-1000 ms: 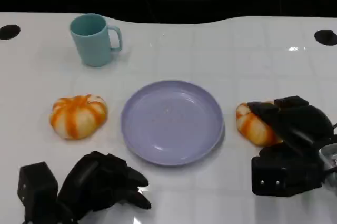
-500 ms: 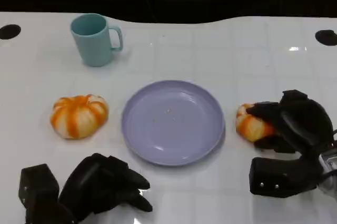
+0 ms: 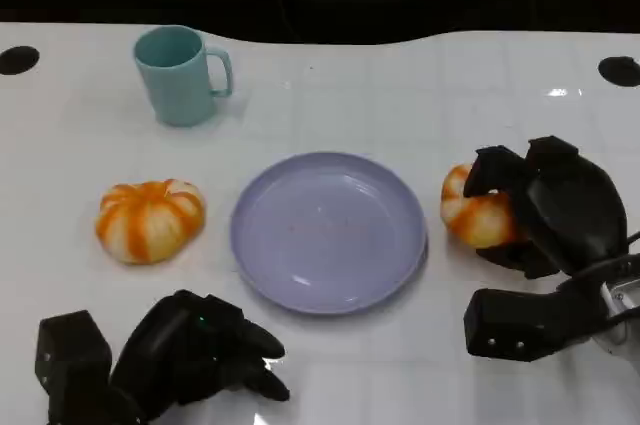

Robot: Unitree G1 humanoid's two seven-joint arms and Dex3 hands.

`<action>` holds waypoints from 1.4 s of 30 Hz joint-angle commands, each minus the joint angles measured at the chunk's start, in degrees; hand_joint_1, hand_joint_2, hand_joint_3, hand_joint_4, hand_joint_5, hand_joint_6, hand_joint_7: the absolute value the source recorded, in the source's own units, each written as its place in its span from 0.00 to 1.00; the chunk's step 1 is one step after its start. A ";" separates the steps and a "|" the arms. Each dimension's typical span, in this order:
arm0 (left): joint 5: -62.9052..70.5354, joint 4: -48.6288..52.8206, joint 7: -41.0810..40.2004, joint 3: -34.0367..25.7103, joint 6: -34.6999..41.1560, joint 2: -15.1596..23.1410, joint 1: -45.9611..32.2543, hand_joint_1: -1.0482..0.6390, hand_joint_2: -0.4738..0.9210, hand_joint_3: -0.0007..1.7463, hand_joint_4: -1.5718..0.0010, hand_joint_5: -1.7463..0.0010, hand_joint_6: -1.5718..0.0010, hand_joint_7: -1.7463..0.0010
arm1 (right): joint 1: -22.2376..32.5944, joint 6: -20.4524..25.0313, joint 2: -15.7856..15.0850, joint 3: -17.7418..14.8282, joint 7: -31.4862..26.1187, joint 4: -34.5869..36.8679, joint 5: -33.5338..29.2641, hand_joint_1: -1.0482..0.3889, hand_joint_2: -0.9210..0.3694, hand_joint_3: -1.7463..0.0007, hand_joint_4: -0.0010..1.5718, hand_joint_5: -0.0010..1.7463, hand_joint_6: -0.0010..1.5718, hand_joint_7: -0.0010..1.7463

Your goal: Grasp the bread from the table and place it into the plate.

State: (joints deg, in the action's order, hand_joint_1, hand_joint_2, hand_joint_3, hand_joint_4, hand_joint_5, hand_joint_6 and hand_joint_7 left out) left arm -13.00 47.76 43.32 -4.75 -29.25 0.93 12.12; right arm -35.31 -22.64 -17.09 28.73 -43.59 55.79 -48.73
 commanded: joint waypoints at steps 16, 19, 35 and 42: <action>-0.26 0.68 -0.15 -0.24 0.27 0.64 -0.02 0.00 0.89 0.00 0.00 0.88 0.01 1.00 | -2.45 -8.84 1.42 0.83 6.65 -9.77 2.88 0.61 0.49 0.20 0.63 1.00 0.46 1.00; -0.09 1.15 -0.05 -0.21 -0.38 0.71 0.21 0.00 0.90 0.00 0.00 0.88 0.01 1.00 | -3.33 -9.07 2.91 1.32 9.53 -10.45 2.71 0.58 0.50 0.19 0.63 1.00 0.47 1.00; 0.21 0.71 0.07 0.04 -0.89 0.93 -0.20 0.00 0.91 0.00 0.00 0.89 0.02 1.00 | -6.07 -10.35 8.80 3.26 14.29 -5.47 2.91 0.63 0.44 0.34 0.61 1.00 0.46 1.00; 0.46 0.74 -0.24 0.17 -1.14 0.87 -0.31 0.00 0.91 0.00 0.00 0.89 0.02 1.00 | -7.22 -12.47 11.28 1.87 17.31 0.32 6.71 0.63 0.37 0.30 0.59 1.00 0.52 0.82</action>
State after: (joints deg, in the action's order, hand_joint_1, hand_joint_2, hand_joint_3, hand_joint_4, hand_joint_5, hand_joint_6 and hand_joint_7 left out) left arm -12.80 48.83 43.32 -4.62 -29.64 0.98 12.21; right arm -40.98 -34.29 -5.99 31.56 -27.23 54.40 -43.92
